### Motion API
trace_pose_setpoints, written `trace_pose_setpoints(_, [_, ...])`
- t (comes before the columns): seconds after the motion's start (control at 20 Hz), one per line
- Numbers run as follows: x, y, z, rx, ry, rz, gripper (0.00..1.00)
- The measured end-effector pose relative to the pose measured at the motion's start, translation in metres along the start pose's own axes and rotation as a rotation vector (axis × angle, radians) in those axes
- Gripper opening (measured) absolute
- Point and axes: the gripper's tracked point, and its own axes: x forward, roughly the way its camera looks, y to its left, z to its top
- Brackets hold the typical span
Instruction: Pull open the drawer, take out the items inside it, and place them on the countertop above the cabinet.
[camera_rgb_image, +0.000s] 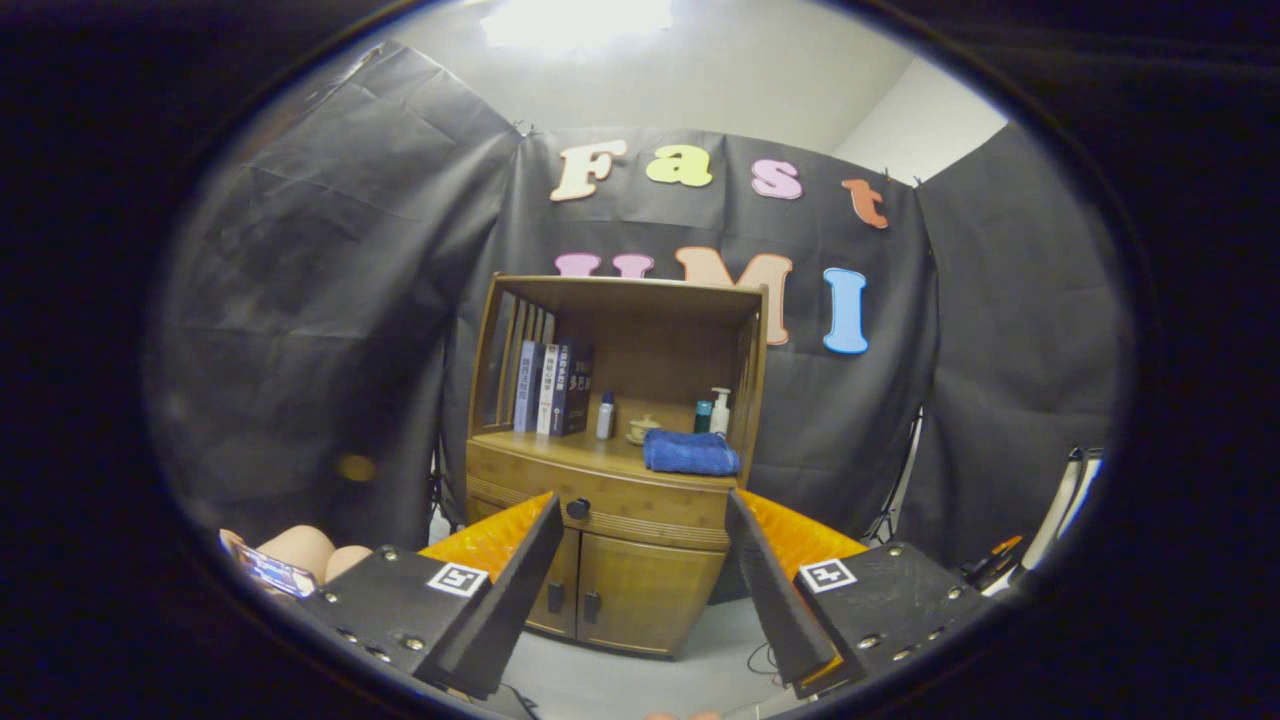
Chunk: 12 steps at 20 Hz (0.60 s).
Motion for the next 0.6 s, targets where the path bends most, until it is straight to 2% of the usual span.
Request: trace_pose_setpoints(0.6, [0.0023,-0.0055,-0.0107,0.009,0.032,-0.012,0.98])
